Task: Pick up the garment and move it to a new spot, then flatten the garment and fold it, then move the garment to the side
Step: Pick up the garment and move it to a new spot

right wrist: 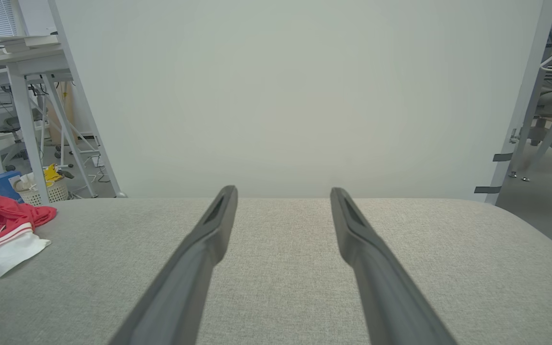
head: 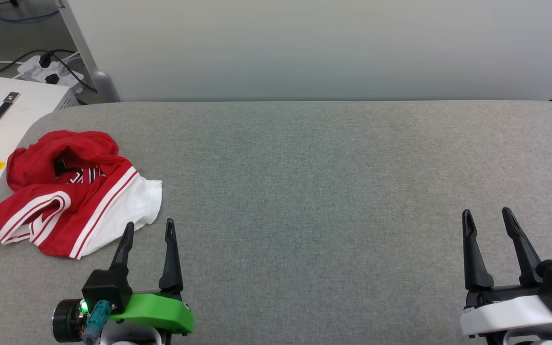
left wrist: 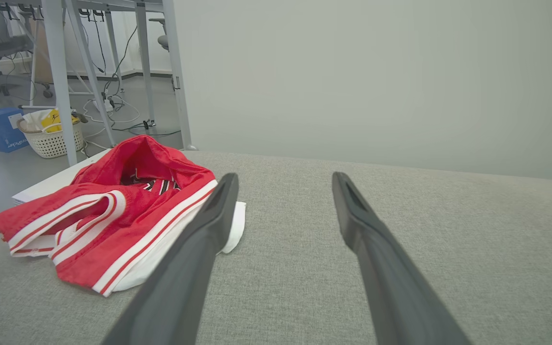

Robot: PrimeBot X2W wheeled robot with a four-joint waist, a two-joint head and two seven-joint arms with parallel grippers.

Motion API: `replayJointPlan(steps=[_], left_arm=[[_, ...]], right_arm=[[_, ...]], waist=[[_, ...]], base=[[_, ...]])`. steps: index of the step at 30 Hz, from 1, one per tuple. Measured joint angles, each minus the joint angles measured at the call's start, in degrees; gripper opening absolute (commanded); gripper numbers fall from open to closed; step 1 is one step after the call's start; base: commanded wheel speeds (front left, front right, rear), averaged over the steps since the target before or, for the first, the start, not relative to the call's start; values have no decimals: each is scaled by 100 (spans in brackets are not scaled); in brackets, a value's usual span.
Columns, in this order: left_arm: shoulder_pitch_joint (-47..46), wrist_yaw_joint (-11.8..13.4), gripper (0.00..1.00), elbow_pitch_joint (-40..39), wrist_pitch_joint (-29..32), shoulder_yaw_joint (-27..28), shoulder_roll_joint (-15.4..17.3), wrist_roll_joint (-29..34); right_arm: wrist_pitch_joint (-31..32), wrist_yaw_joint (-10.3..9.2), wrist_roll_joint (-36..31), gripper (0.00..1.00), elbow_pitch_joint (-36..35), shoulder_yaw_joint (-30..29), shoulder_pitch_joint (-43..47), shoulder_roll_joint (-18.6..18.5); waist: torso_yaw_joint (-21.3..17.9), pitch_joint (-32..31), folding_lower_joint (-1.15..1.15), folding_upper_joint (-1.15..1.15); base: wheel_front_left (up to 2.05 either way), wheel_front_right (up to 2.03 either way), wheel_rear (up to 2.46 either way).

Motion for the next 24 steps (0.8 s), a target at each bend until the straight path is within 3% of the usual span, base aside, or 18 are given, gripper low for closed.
replayJointPlan(steps=[14, 24], left_arm=[[0, 0, 100, 29, 0, -5, 0, -2], [-8, 35, 100, 53, -1, 86, -3, -59]], right_arm=[[0, 0, -1, 100, 29, 18, 8, 0], [-16, 0, -4, 100, 55, 77, 18, 0]], waist=[[85, 22, 0, 0], [474, 89, 0, 0]], base=[[0, 0, 0], [0, 0, 0]])
